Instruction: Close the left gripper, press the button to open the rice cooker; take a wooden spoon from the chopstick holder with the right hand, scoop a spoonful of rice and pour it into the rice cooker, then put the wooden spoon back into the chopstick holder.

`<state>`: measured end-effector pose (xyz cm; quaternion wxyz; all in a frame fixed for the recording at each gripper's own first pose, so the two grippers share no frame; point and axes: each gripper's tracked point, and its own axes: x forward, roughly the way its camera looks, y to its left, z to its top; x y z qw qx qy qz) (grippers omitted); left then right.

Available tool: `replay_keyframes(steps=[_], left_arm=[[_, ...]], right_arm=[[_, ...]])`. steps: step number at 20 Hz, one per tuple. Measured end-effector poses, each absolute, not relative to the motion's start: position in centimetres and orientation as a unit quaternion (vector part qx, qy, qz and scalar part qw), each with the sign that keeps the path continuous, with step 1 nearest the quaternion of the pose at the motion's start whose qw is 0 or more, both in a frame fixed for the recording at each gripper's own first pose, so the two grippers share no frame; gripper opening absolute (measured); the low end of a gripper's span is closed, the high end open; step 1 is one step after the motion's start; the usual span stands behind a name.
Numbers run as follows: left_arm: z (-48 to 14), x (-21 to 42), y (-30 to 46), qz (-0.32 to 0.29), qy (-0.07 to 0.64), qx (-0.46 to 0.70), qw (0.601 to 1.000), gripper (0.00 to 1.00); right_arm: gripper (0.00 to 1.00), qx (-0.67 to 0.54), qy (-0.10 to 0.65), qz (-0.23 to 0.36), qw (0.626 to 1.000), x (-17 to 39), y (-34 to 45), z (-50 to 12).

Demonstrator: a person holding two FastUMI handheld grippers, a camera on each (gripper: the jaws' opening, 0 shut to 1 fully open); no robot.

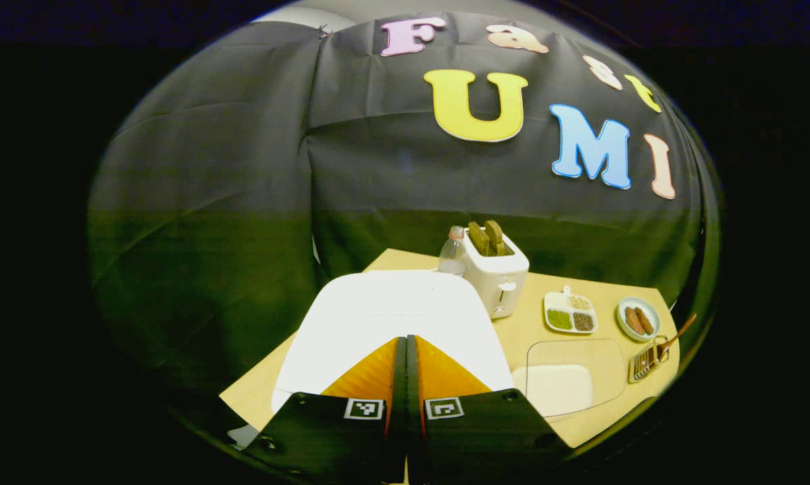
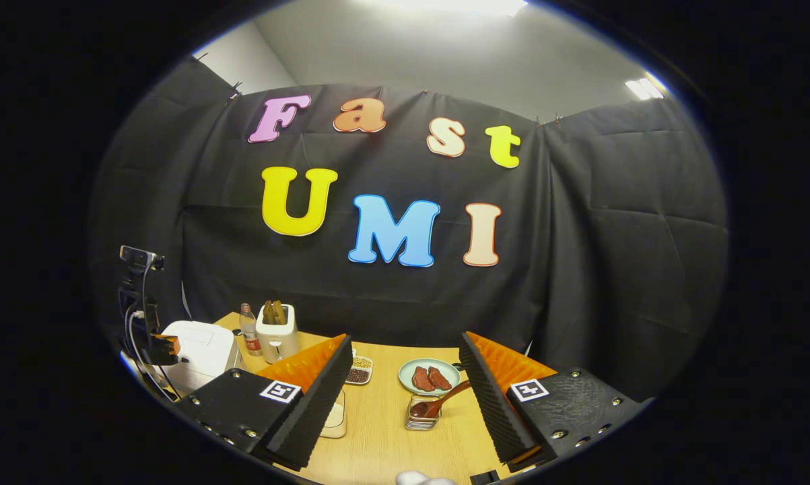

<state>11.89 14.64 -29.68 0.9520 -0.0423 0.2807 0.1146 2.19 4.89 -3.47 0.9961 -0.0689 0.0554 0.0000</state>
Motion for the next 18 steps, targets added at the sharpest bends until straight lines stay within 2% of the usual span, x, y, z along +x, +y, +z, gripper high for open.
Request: replay_keyframes(steps=[4,18], left_arm=[[-32.3,11.3,15.0,0.120,0.318,-0.040,0.940,0.09],[-32.9,11.0,15.1,0.120,0.350,-0.034,0.928,0.09]], right_arm=[[0.97,-0.071,0.066,0.007,0.995,2.3,5.8,-4.1],[0.97,-0.063,0.071,0.018,0.995,2.8,6.8,-4.5]])
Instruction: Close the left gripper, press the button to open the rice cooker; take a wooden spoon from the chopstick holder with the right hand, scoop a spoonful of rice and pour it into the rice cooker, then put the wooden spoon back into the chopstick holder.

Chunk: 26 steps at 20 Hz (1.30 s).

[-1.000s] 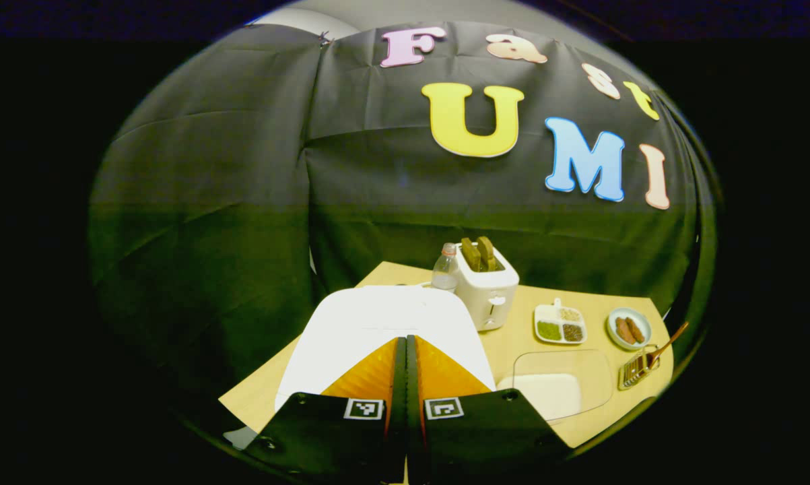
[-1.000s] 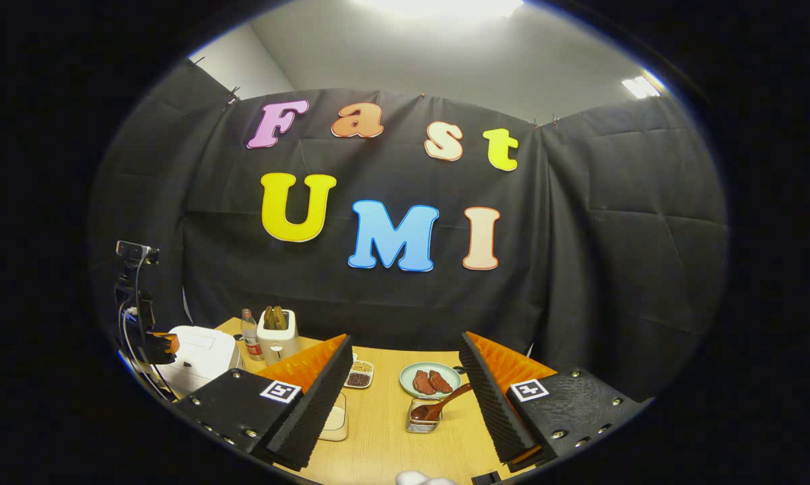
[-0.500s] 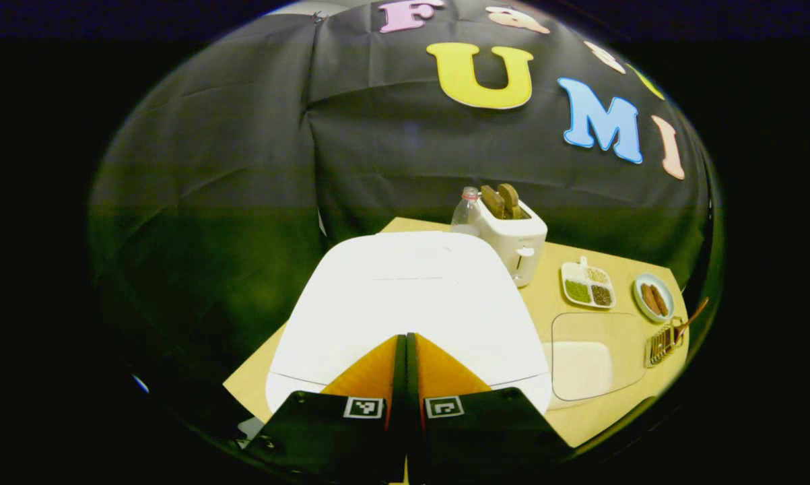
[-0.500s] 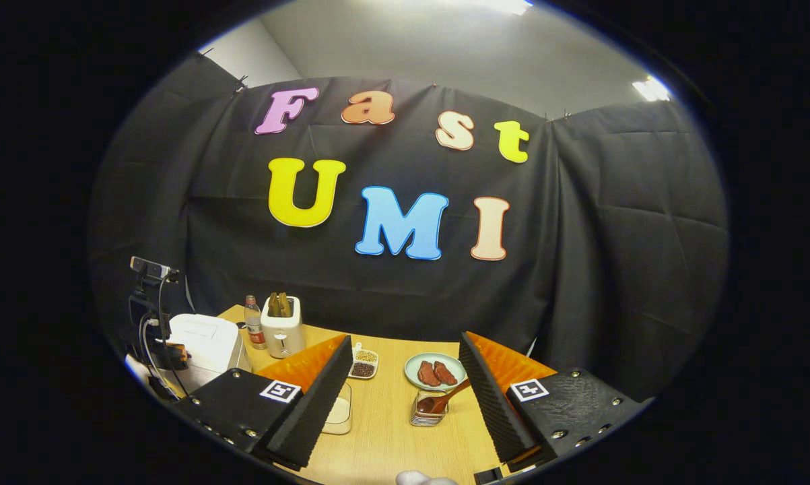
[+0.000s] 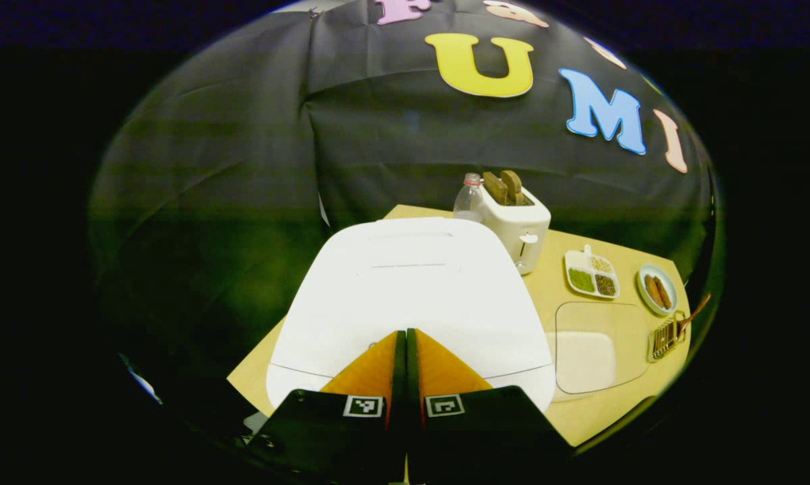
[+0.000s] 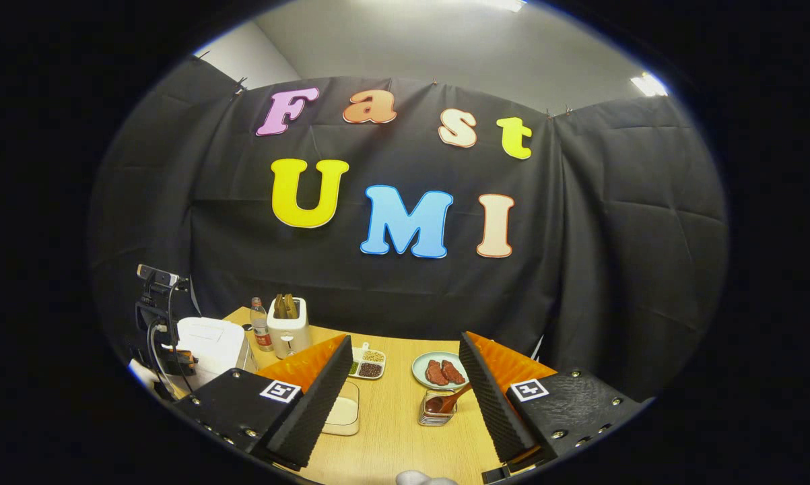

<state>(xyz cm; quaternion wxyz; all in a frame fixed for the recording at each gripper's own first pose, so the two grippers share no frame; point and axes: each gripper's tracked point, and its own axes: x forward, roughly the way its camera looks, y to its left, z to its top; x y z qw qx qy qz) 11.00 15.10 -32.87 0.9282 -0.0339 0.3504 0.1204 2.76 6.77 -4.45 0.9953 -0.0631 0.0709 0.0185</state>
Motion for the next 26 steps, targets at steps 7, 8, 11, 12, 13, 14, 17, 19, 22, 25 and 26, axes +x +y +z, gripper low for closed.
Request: replay_keyframes(steps=[7,8,11,12,13,14,17,19,22,25,26], left_arm=[[-21.9,13.7,16.6,0.143,0.122,0.043,0.981,0.10],[-18.8,13.7,16.3,0.143,0.080,0.043,0.986,0.10],[-12.5,12.0,14.2,0.116,0.009,0.032,0.993,0.12],[-10.5,11.1,13.7,0.108,-0.007,0.028,0.994,0.12],[-8.7,10.3,12.7,0.095,-0.021,0.025,0.995,0.20],[-7.1,9.4,11.3,0.073,-0.038,0.019,0.996,0.32],[-4.2,5.5,8.6,0.039,-0.073,0.024,0.996,0.69],[-3.1,3.7,7.7,0.031,-0.079,0.017,0.996,0.94],[-3.0,2.3,5.9,0.021,-0.068,-0.004,0.997,1.00],[-2.9,1.8,4.7,0.014,-0.064,-0.008,0.998,1.00],[-3.1,2.0,4.5,0.016,-0.061,-0.008,0.998,1.00]], right_arm=[[0.97,-0.036,0.017,0.023,0.999,2.7,6.3,-3.3],[0.97,-0.029,0.003,0.024,0.999,2.7,6.1,-3.1],[0.97,-0.022,-0.014,0.027,0.999,2.8,6.0,-2.7],[0.97,-0.023,-0.019,0.026,0.999,2.8,5.7,-2.5],[0.97,-0.023,-0.019,0.024,0.999,2.8,5.4,-2.4],[0.97,-0.019,-0.020,0.023,0.999,2.8,5.2,-2.5],[0.97,-0.010,-0.016,0.016,1.000,3.0,4.3,-3.2],[0.97,-0.009,-0.007,0.013,1.000,2.9,3.7,-4.1],[0.97,-0.005,0.008,0.006,1.000,2.9,2.4,-5.9],[0.97,0.003,0.025,-0.006,1.000,3.3,1.0,-7.8],[0.97,0.003,0.030,-0.011,0.999,3.5,0.3,-8.6]])
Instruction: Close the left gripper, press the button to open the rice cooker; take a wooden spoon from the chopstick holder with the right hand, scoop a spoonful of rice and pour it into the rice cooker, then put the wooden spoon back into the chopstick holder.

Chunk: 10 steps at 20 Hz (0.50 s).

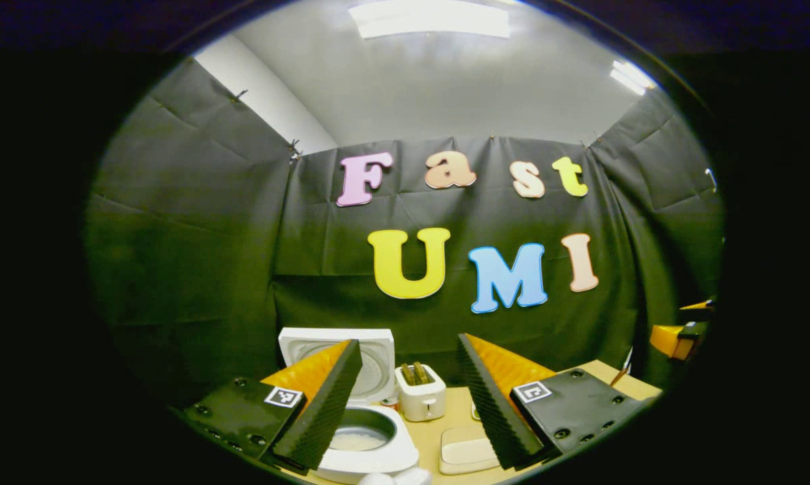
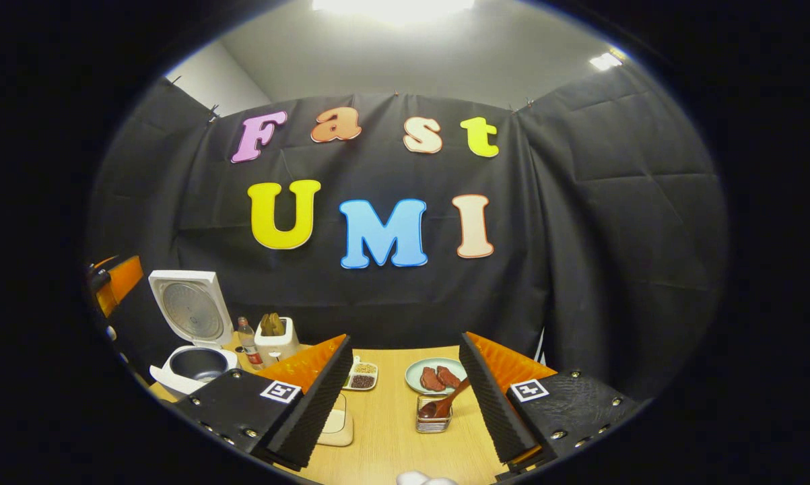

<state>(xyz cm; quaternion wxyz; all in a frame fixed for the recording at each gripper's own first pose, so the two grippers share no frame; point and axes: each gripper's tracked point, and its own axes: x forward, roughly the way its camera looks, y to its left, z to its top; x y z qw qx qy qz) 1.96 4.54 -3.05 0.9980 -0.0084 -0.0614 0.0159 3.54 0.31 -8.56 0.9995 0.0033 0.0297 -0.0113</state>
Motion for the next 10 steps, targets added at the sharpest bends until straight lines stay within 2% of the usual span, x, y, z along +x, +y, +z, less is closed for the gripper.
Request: replay_keyframes(steps=[8,10], left_arm=[[-4.9,2.5,2.1,0.011,-0.026,-0.014,1.000,1.00],[-5.1,2.8,1.7,0.010,-0.024,-0.005,1.000,1.00]], right_arm=[[0.97,0.040,0.104,-0.047,0.993,8.3,-4.9,-19.7],[1.00,0.056,0.124,-0.048,0.990,10.3,-5.6,-22.9]])
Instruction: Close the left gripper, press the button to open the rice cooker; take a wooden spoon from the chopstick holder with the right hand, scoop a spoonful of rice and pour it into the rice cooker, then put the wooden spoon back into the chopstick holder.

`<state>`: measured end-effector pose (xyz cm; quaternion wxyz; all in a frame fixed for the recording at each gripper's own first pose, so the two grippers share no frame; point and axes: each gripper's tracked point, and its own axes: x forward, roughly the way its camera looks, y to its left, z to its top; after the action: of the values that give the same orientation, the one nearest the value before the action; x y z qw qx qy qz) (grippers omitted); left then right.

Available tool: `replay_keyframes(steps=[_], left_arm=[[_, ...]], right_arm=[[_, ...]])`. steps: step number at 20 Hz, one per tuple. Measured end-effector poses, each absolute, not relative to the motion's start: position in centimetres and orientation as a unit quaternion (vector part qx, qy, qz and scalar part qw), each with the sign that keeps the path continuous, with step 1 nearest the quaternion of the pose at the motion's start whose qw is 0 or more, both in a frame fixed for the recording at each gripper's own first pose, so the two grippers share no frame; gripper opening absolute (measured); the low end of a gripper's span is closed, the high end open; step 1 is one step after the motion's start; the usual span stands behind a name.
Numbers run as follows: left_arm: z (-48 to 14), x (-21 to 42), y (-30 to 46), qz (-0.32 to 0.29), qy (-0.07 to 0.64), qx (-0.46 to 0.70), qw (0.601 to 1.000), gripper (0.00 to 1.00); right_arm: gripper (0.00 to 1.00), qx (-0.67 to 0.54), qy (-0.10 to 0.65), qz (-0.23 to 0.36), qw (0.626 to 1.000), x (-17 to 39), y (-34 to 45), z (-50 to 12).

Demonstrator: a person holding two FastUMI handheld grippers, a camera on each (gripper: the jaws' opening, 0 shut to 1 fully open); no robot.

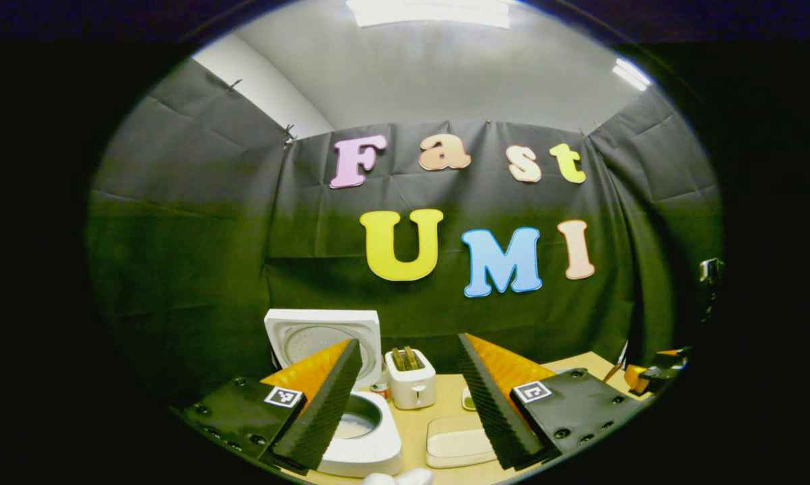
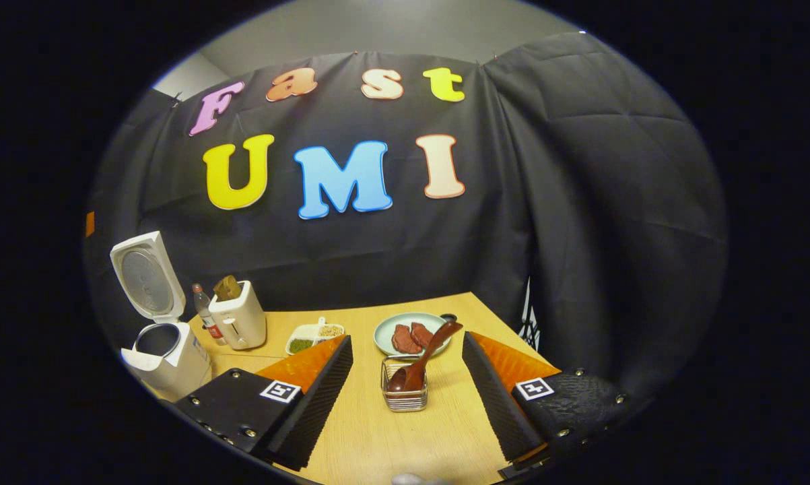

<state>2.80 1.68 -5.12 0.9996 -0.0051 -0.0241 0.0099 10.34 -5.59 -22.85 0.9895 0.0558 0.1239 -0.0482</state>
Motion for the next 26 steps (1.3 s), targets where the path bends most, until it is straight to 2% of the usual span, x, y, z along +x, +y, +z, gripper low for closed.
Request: replay_keyframes(steps=[10,13,14,15,18,19,20,21,22,23,24,25,26], left_arm=[[-7.3,4.5,0.0,0.018,0.004,0.021,1.000,1.00],[-7.5,5.0,-0.2,0.025,0.009,0.021,0.999,1.00],[-7.7,5.1,-0.4,0.026,0.012,0.021,0.999,0.94],[-7.9,5.2,-0.5,0.028,0.014,0.021,0.999,1.00],[-8.2,5.5,-0.6,0.031,0.017,0.023,0.999,1.00],[-8.3,5.6,-0.8,0.029,0.020,0.021,0.999,1.00],[-8.3,5.7,-0.8,0.030,0.021,0.019,0.999,1.00],[-8.2,5.8,-0.7,0.032,0.021,0.019,0.999,1.00],[-8.4,5.9,-0.7,0.032,0.021,0.017,0.999,1.00],[-8.3,5.9,-0.7,0.033,0.022,0.016,0.999,1.00],[-8.3,5.9,-0.6,0.033,0.021,0.017,0.999,1.00],[-8.2,5.9,-0.5,0.034,0.021,0.019,0.999,1.00],[-8.3,5.9,-0.4,0.034,0.020,0.020,0.999,1.00]], right_arm=[[1.00,0.121,0.184,-0.083,0.972,23.2,-10.3,-33.4],[1.00,0.150,0.185,-0.088,0.967,26.1,-11.1,-34.2],[1.00,0.149,0.185,-0.088,0.967,26.6,-11.1,-34.6],[1.00,0.147,0.184,-0.086,0.968,27.1,-11.0,-34.7],[1.00,0.144,0.181,-0.076,0.970,28.2,-10.8,-34.6],[0.97,0.143,0.179,-0.068,0.971,28.5,-10.7,-34.5],[1.00,0.142,0.177,-0.063,0.972,28.5,-10.5,-34.5],[0.81,0.140,0.177,-0.064,0.972,28.6,-10.6,-34.6],[0.70,0.137,0.175,-0.067,0.973,28.9,-10.8,-34.5],[0.47,0.145,0.170,-0.060,0.973,28.7,-10.7,-34.5],[0.32,0.150,0.174,-0.047,0.972,28.9,-10.1,-34.3],[0.34,0.147,0.166,-0.053,0.974,29.0,-10.0,-34.1],[0.27,0.140,0.165,-0.048,0.975,29.0,-9.6,-34.1]])
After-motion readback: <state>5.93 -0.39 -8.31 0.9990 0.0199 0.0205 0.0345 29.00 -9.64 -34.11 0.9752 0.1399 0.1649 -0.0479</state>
